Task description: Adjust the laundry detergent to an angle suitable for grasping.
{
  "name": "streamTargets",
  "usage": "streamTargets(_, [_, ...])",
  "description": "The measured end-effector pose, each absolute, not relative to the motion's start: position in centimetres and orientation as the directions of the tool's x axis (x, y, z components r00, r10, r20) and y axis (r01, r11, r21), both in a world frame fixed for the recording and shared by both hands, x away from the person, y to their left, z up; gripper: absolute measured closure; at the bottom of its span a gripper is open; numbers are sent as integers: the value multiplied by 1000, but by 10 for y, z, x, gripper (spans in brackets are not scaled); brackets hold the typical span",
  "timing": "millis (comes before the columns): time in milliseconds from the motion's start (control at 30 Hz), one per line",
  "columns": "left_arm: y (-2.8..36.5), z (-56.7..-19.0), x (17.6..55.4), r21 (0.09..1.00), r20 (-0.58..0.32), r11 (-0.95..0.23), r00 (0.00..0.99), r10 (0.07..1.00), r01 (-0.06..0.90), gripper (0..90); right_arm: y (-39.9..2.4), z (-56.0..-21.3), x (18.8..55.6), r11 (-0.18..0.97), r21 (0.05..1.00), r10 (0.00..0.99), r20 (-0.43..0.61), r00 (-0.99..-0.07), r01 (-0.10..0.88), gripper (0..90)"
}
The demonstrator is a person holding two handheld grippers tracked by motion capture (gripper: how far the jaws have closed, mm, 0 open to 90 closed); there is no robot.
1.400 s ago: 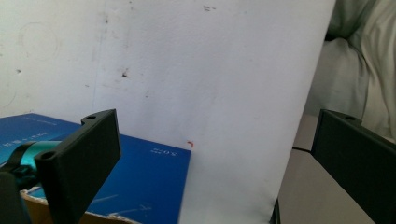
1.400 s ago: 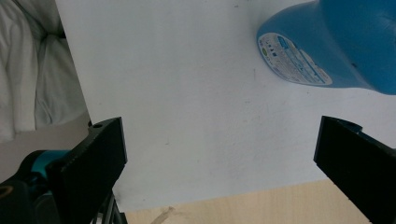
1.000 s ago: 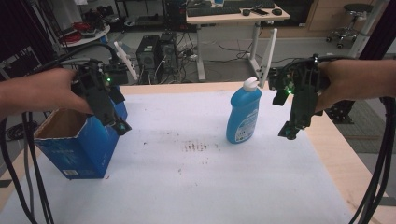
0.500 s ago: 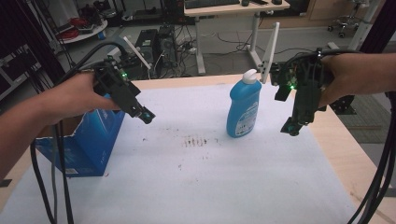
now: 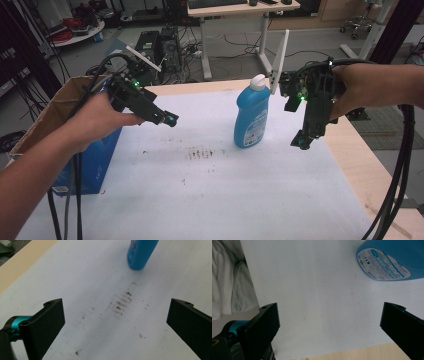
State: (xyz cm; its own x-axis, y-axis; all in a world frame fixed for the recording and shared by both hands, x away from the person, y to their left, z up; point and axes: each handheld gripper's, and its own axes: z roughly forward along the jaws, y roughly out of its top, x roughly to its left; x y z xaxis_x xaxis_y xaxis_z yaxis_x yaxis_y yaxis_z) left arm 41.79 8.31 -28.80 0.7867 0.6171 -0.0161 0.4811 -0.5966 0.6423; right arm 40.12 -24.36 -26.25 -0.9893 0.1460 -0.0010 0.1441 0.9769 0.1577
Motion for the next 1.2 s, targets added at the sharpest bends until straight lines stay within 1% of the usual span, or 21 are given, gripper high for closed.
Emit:
streamTargets(367, [54, -302, 420, 681, 7, -580, 788, 615, 447, 17, -245, -266, 398, 976, 155, 152, 11, -988, 152, 18])
streamTargets(467, [45, -304, 421, 692, 27, -580, 788, 615, 430, 17, -246, -268, 396, 977, 156, 146, 13, -989, 146, 18])
streamTargets(500, [45, -304, 421, 692, 27, -580, 788, 615, 430, 17, -247, -269, 394, 975, 155, 156, 18, -988, 157, 18])
streamTargets(567, [39, -306, 423, 707, 17, -559, 780, 626, 433, 17, -249, -270, 394, 975, 158, 154, 14, -988, 155, 18])
streamTargets(800, [21, -311, 425, 719, 9, -549, 784, 620, 426, 17, -251, -274, 389, 976, 157, 149, 10, -989, 149, 18])
streamTargets(1133, [-16, -312, 430, 741, -5, -547, 817, 576, 390, 16, -254, -277, 384, 974, 166, 156, 15, -988, 157, 18])
streamTargets(1200, [-22, -313, 432, 745, -10, -546, 824, 567, 385, 17, -255, -278, 385, 976, 159, 146, 13, -989, 146, 18])
